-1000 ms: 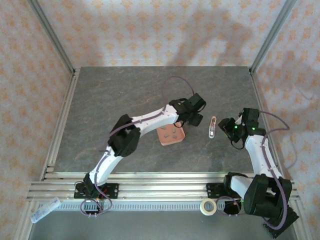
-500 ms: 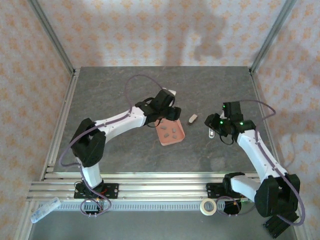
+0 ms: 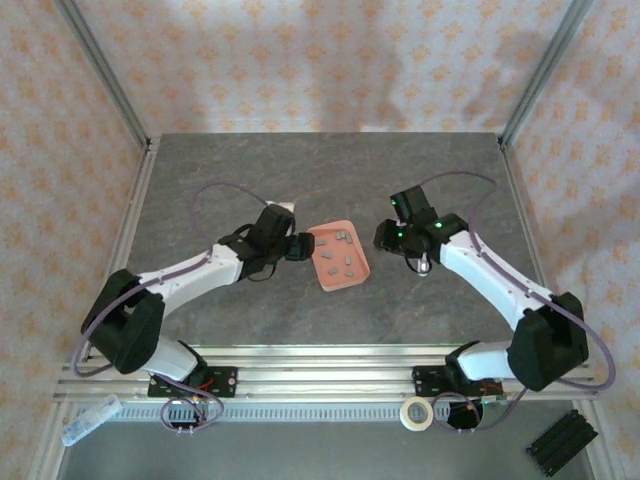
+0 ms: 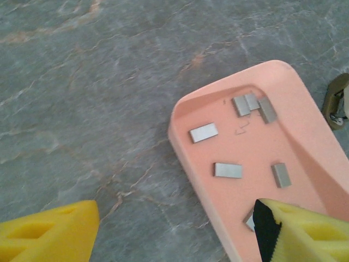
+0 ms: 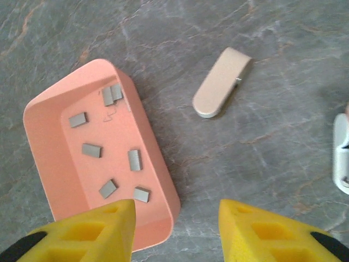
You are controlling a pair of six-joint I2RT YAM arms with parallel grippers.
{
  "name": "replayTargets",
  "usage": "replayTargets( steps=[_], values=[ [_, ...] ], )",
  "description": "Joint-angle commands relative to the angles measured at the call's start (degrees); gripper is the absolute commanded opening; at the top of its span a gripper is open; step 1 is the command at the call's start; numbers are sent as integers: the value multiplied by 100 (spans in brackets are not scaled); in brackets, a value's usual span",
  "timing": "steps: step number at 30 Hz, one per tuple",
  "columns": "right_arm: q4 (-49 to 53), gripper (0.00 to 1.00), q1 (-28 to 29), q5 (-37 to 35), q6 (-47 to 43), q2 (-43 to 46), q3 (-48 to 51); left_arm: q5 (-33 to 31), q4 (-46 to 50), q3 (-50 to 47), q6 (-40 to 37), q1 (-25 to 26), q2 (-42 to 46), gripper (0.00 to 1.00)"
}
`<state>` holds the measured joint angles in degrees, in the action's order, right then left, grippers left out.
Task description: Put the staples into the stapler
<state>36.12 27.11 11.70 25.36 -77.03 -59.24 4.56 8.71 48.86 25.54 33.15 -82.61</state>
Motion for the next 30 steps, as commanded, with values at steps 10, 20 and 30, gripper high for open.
replayTargets(
  steps=[10, 20, 30],
  values=[
    [-87, 45, 442, 183, -1408, -1514, -1271, -122, -1105, -1626, 1172, -391, 1293, 78],
    [-106, 50, 841, 333, -2995, -2858, -2108, -533, -1032, -1977, 1418, -735, 1376, 79],
    [17, 51, 985, 774, -4450, -3515, -2390, -535, -850, -1968, 1374, -1010, 1256, 78]
  ],
)
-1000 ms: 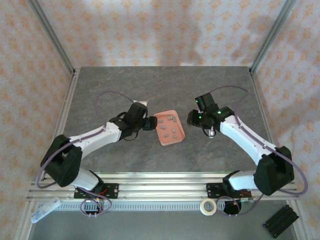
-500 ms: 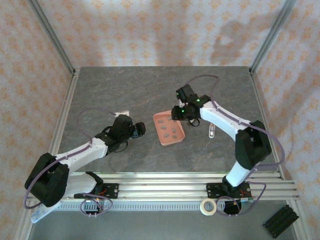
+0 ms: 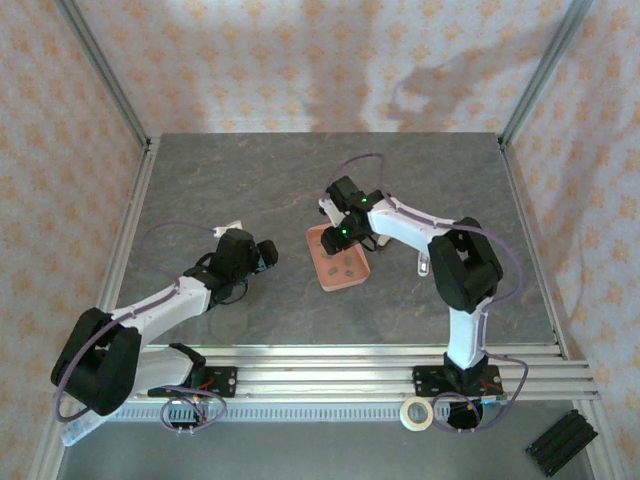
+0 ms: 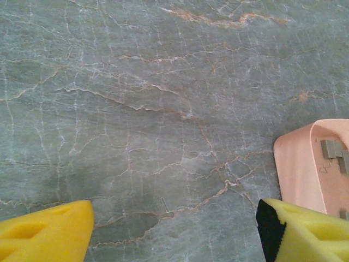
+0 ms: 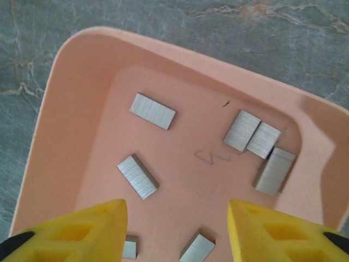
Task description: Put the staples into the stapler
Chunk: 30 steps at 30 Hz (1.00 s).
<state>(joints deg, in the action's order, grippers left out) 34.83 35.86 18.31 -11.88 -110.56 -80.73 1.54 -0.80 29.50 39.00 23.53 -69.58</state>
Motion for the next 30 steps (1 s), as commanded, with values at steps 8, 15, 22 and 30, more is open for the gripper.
replayTargets(
  steps=[8, 15, 22, 30],
  values=[
    [36, 51, 334, 40, -1187, -478, -199, -179, 250, 64, -27, -74, -116, 78],
    [-108, 51, 334, -195, -1242, -602, -190, -207, 422, 187, -165, -71, -110, 78],
    [-145, 48, 335, -221, -1236, -725, -228, -190, 385, 207, -174, -68, -169, 78],
    [-147, 29, 334, -290, -1148, -908, -232, -137, 414, 302, -235, -68, -274, 78]
  ],
)
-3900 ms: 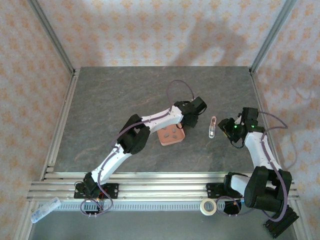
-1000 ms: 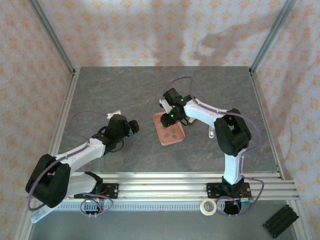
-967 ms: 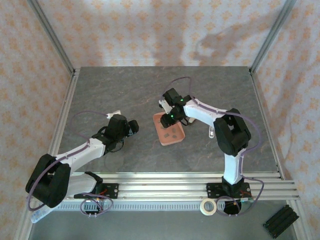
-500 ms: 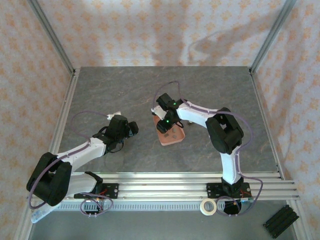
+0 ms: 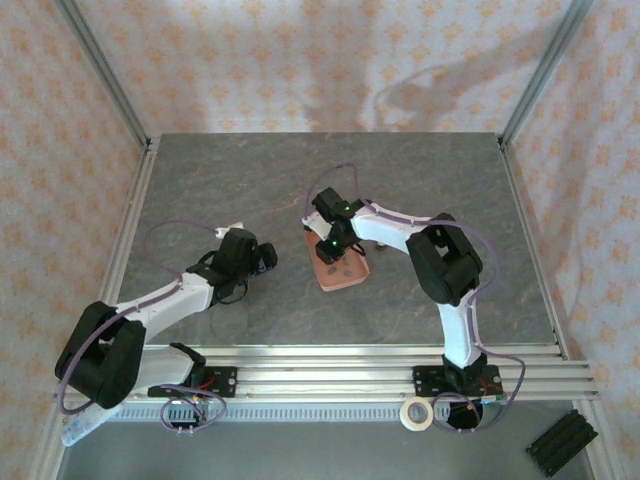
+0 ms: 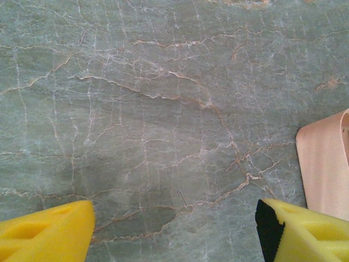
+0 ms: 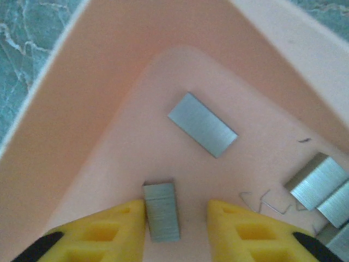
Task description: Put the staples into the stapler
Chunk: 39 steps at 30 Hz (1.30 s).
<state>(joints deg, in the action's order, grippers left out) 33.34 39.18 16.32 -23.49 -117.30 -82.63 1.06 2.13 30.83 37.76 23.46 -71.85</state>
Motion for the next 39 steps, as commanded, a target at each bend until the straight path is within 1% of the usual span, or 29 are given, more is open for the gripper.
replayTargets(
  steps=[1, 4, 9, 17, 21, 23, 27, 34, 39],
  values=[
    [6, 26, 0, -94, 16, -239, -26, -99, 127, 162, -111, -64, -56, 78],
    [-11, 20, 1, -132, 71, -200, 11, -84, 122, 156, -115, -63, -94, 78],
    [-122, 16, 2, -212, 277, 40, 169, -57, 142, 171, -166, -63, -82, 78],
    [-750, 14, -2, -361, 1127, 1261, 957, 46, 198, 292, -494, 40, 57, 80],
    [-913, 14, -1, -563, 1584, 2046, 1488, 33, 90, 368, -682, 318, 37, 81],
    [-856, 13, -2, -700, 1770, 2397, 1701, 20, -36, 442, -918, 498, -34, 81],
    [-856, 13, -79, -942, 2265, 3190, 2293, 99, -307, 662, -1127, 798, -356, 81],
    [-661, 13, -530, -1147, 3293, 4610, 3477, 389, -606, 1119, -1536, 1231, -1025, 83],
    [-158, 13, -755, -1272, 3615, 5238, 3924, 522, -858, 1193, -1691, 1473, -1258, 83]
  ],
)
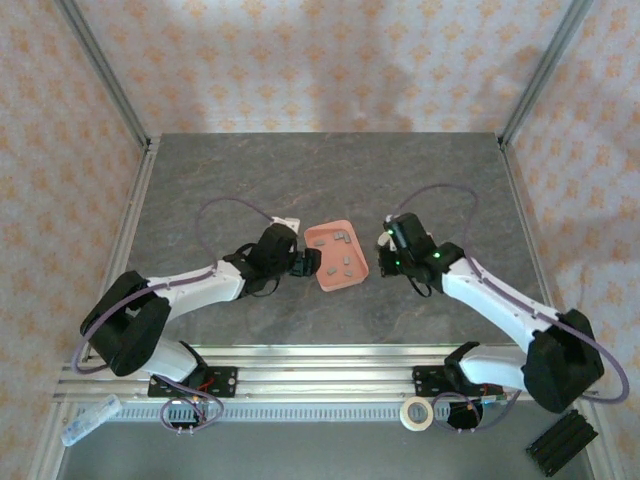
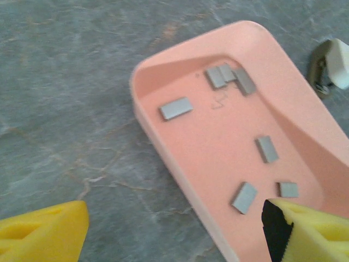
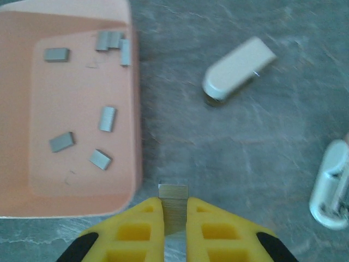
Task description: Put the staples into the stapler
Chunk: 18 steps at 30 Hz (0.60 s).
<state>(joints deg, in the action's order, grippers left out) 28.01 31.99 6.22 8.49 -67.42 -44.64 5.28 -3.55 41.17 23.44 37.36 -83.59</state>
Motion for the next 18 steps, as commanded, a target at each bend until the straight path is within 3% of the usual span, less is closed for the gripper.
replayTargets(
  steps=[1, 18],
  values=[
    [459, 13, -58, -279, 451, 317, 175, 120, -319, 169, -268, 116, -116, 83],
    [1144, 12, -64, -656, 1370, 291, 383, 253, -650, 153, -631, 402, -105, 83]
  ],
)
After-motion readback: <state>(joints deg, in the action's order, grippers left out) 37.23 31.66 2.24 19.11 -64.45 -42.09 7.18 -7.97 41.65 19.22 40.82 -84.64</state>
